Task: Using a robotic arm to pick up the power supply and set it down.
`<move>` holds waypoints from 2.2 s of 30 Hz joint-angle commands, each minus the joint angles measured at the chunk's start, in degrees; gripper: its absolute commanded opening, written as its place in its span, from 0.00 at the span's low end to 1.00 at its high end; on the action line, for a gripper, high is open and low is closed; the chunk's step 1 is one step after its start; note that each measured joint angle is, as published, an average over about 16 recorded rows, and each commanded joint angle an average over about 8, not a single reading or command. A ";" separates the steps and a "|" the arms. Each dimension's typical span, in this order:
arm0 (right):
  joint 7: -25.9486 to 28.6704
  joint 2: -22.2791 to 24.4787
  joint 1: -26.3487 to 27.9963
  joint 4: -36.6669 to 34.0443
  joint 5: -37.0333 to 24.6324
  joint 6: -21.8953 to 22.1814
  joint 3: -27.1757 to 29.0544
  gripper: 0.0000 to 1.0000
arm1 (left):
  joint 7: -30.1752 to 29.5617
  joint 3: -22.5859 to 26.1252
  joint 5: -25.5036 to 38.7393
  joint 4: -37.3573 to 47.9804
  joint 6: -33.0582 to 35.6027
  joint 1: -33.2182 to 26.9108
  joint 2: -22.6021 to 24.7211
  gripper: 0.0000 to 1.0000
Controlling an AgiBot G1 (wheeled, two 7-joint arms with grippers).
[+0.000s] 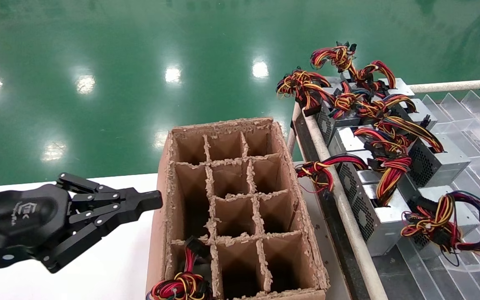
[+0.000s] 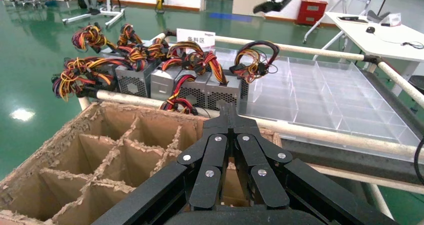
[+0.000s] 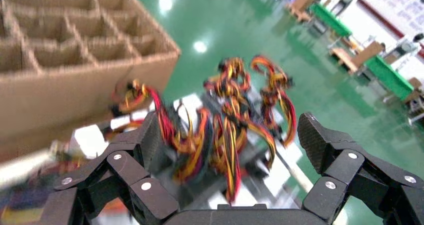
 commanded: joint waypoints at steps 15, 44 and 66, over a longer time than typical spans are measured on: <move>7.73 -6.53 -5.86 5.10 4.21 1.03 3.31 1.00 | 0.00 0.00 0.00 0.00 0.00 0.00 0.00 1.00; 27.47 -17.15 -18.10 26.24 3.63 3.70 12.30 1.00 | 0.00 0.00 0.00 0.00 0.00 0.00 0.00 1.00; 39.17 -23.67 -25.62 39.19 3.32 5.29 17.81 1.00 | 0.00 0.00 0.00 0.01 -0.02 0.01 -0.01 1.00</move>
